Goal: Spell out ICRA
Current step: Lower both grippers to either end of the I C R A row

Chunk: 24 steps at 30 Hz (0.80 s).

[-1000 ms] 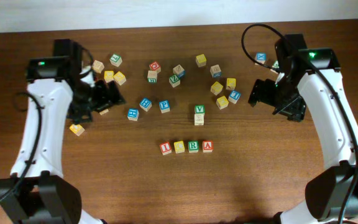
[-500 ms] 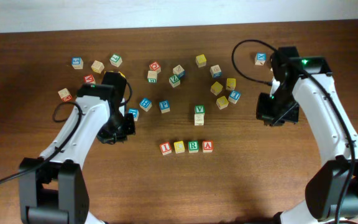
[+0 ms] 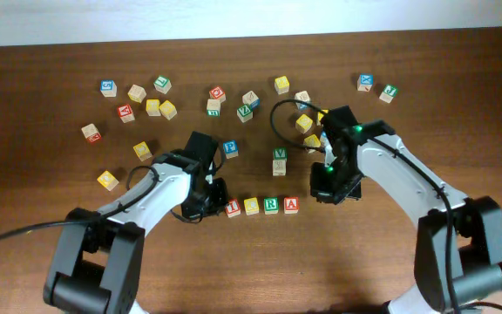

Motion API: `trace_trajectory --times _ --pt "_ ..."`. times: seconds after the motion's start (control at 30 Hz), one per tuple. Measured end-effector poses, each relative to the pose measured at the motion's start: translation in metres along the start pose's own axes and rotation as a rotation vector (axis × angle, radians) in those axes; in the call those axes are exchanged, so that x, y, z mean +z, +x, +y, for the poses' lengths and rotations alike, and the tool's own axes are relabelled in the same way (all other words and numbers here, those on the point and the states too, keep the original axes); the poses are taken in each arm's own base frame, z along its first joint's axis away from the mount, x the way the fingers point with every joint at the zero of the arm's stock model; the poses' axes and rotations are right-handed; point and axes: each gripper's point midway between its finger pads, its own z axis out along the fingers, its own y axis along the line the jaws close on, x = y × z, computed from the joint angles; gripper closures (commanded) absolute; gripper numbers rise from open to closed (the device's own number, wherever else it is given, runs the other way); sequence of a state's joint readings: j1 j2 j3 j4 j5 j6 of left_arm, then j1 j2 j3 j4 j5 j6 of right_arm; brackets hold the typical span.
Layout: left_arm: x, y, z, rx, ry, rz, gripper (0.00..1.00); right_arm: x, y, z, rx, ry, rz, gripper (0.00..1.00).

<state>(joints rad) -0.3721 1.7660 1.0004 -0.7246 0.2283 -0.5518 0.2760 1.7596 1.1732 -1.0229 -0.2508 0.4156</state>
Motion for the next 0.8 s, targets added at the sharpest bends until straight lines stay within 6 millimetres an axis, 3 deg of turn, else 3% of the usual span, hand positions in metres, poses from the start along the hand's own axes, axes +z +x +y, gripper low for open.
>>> trace_trajectory --times 0.33,0.8 --pt "0.012 -0.005 -0.012 -0.024 0.054 0.027 1.00 0.034 -0.001 0.016 -0.019 0.032 0.020 0.96" --pt "0.016 -0.001 -0.027 -0.006 0.117 0.051 1.00 0.038 -0.003 0.036 -0.052 -0.015 -0.004 0.96"
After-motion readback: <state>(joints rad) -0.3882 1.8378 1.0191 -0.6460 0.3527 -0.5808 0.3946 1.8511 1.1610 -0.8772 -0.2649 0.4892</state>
